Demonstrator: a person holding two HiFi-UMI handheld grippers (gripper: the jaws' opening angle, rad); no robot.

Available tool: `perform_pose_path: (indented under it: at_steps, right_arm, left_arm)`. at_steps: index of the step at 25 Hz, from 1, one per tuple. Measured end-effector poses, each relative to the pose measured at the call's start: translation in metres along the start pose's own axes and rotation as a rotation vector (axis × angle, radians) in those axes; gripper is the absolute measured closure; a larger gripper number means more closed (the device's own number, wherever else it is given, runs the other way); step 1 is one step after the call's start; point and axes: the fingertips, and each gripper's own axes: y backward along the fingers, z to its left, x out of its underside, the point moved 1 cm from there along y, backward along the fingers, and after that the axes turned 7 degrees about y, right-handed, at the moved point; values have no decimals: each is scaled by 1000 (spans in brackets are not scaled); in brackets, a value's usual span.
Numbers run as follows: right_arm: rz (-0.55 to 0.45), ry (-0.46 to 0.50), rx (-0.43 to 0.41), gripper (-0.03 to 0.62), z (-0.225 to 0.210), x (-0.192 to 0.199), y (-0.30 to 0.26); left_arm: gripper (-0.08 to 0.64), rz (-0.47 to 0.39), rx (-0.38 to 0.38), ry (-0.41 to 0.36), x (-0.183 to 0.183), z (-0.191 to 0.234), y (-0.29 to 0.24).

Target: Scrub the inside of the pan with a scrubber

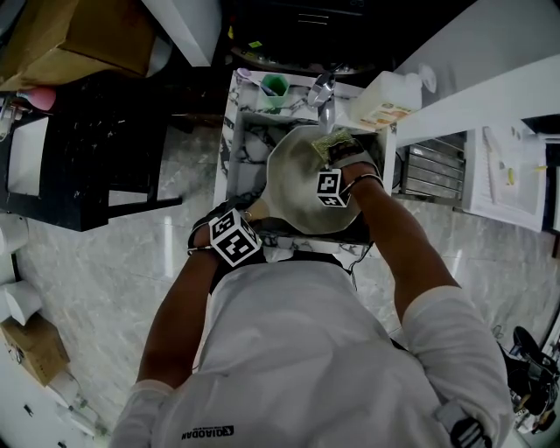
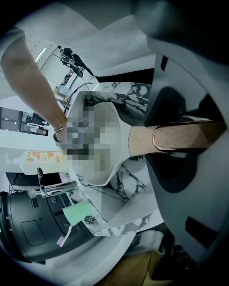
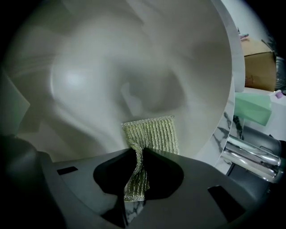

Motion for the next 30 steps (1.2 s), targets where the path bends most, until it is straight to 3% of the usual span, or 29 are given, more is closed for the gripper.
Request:
perform_pose_path:
  at_steps: [9, 18, 30]
  right_arm:
    - [55, -71, -152, 514, 33, 7, 5]
    - [110, -151, -376, 512, 74, 8, 18]
    - [84, -334, -643, 512, 109, -7, 44]
  left_arm:
    - [367, -1, 1, -2, 0, 0, 1]
    - [368, -1, 3, -1, -1, -1, 3]
    - [368, -4, 2, -3, -2, 0, 2]
